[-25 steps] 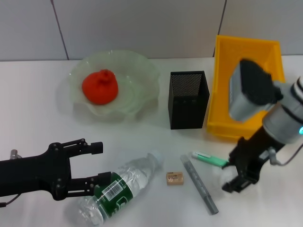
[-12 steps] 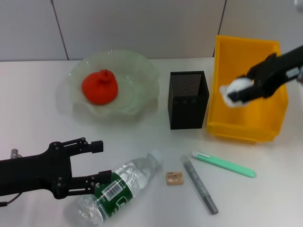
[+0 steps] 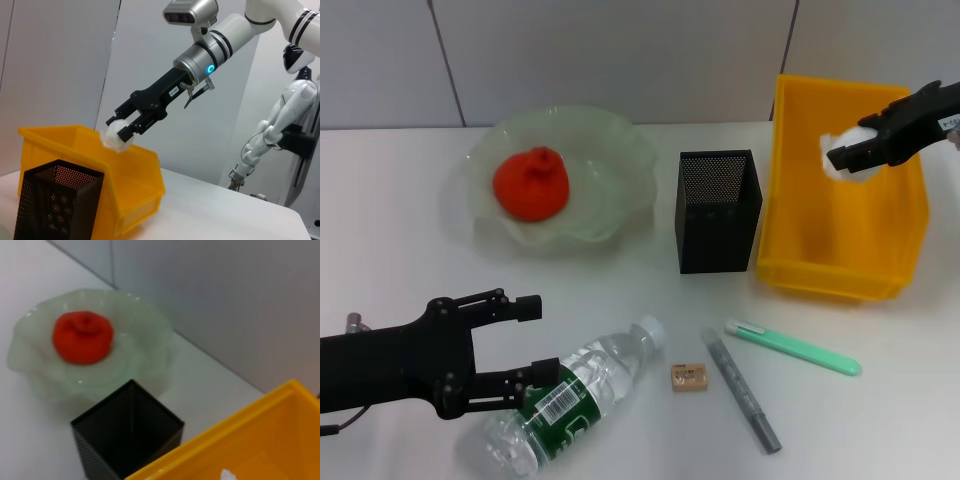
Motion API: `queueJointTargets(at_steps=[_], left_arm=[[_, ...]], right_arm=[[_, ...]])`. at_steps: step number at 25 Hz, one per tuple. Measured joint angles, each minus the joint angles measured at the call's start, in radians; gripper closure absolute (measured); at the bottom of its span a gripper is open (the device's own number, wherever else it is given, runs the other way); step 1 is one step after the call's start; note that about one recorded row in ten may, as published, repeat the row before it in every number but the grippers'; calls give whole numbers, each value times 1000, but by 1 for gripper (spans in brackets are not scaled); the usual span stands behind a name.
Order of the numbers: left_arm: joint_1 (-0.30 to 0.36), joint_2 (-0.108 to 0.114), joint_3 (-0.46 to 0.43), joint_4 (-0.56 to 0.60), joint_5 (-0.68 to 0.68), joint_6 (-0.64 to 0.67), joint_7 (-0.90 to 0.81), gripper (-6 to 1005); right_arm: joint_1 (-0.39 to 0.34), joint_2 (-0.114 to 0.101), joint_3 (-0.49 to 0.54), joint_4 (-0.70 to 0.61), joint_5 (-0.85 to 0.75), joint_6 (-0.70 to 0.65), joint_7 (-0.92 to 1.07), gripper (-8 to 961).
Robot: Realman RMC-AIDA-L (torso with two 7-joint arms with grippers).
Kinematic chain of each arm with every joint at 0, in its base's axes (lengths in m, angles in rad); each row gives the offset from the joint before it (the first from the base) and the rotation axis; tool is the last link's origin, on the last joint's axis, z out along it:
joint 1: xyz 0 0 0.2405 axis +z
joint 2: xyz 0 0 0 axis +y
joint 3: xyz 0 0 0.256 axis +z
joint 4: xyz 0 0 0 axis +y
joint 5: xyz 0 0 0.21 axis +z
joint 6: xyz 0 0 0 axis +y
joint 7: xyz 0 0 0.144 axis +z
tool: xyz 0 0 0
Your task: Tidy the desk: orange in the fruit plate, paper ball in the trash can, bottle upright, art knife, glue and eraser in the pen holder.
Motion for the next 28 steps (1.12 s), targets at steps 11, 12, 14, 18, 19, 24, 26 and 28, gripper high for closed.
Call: queueJointTargets(at_steps=[11, 12, 14, 18, 19, 24, 26, 28], left_arm=[[-2, 0, -11, -2, 0, 3, 0, 197], [-2, 0, -11, -3, 0, 3, 0, 197], [-2, -4, -11, -1, 0, 2, 0, 197], [-2, -6, -13, 0, 0, 0, 0, 197], [-3, -6, -13, 0, 0, 0, 0, 197], [-5, -6, -21, 0, 1, 0, 0, 197], [-5, -6, -21, 0, 1, -1, 0, 198], [-7, -6, -21, 0, 1, -2, -2, 198]], right_arm=[[-82, 18, 3, 0, 147, 181, 0, 159], [-98, 18, 3, 2, 204, 206, -10, 153], [-138, 19, 3, 8, 348, 254, -46, 142], [-214, 14, 4, 77, 733, 281, -227, 124], [-230, 10, 4, 107, 832, 265, -279, 124], [-256, -27, 6, 349, 1164, 49, -511, 124], [-253, -45, 6, 435, 1201, -49, -562, 125], [-252, -63, 2, 518, 1206, -151, -610, 125]])
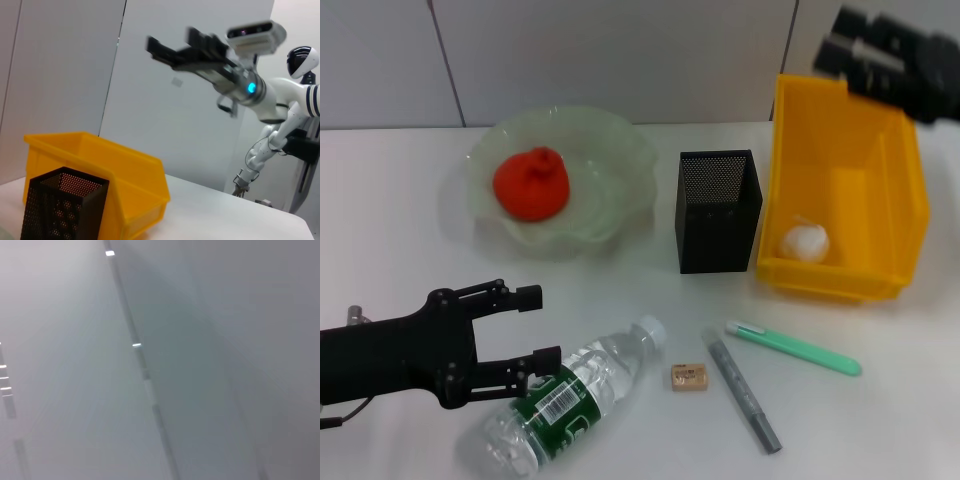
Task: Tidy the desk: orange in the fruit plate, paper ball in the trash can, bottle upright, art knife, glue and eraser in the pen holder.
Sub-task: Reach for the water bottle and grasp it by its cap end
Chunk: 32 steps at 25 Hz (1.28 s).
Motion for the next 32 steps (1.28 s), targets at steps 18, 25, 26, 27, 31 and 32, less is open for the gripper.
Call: queueJointTargets(at_steps=[18, 25, 26, 27, 31, 32], left_arm=[[-39, -10, 5, 33, 8, -50, -97, 199], [-158, -43, 13, 155, 155, -101, -328, 199], [-194, -54, 13, 185, 226, -117, -399, 199], [-194, -54, 13, 185, 226, -117, -399, 199], [-252, -75, 13, 258, 356, -130, -540, 199], [-280, -84, 23, 305, 417, -131, -620, 199]], right_arm=[[-47, 26, -11, 46, -600, -65, -98, 126], [-83, 26, -11, 34, -602, -59, -111, 126], [-91, 28, -13, 20, -604, -57, -113, 126], [-91, 28, -13, 20, -604, -57, -113, 126], [-113, 39, -10, -14, -608, -40, -134, 126], [-130, 51, -8, -45, -608, -29, -151, 126]])
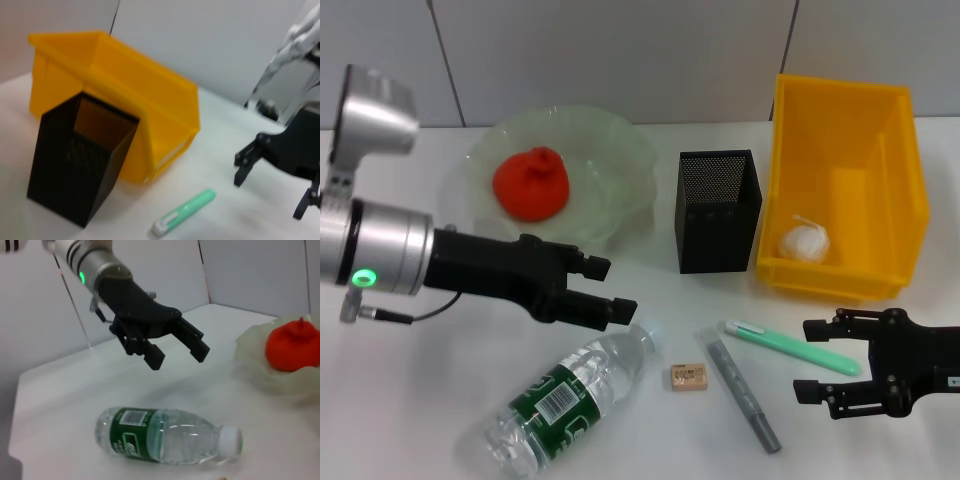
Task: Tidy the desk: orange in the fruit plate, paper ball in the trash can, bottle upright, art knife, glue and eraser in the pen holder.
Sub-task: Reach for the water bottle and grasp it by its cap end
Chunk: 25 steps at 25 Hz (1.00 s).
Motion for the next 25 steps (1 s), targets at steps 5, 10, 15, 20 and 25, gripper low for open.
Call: queueJointTargets(at_steps=[5, 10, 15, 20, 25], left_arm=[[-68, -4, 129, 84, 79, -32, -251, 199], [-143, -8, 241, 85, 157, -80, -409, 200], [-176, -13, 331, 42, 164, -157, -489, 200], [-188, -15, 402, -1, 164, -225, -524, 199], [-193, -17, 454, -44, 156, -289, -536, 210]], right_arm=[[-10, 12, 1, -25, -3, 15, -13, 127], [0, 8, 1, -17, -1, 15, -14, 127], [1, 7, 1, -17, 2, 15, -14, 127], [1, 7, 2, -17, 3, 22, -17, 128], [2, 7, 2, -17, 3, 25, -24, 128]])
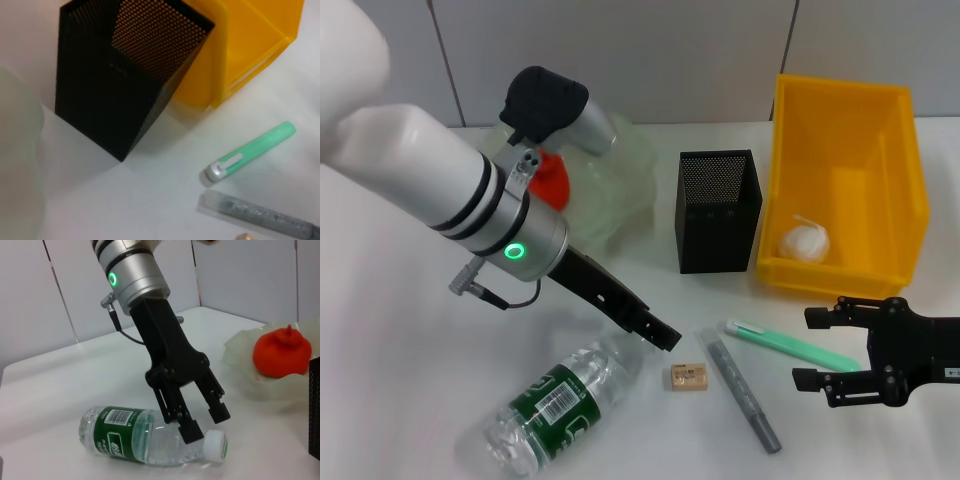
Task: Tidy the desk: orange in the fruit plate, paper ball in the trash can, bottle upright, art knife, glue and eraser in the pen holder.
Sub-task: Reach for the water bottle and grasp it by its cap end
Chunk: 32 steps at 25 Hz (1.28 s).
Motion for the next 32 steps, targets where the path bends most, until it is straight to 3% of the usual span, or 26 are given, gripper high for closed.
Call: queueJointTargets(at_steps=[9, 27, 32], left_arm=[[7, 0, 101, -17, -6, -73, -37, 241], [19, 0, 147, -28, -16, -101, -25, 304], [20, 0, 167, -28, -16, -112, -24, 376]], right_arm=[[5, -1, 4, 0, 0, 0, -4, 127], [10, -1, 8, 0, 0, -1, -13, 128], [10, -1, 8, 0, 0, -1, -11, 128]])
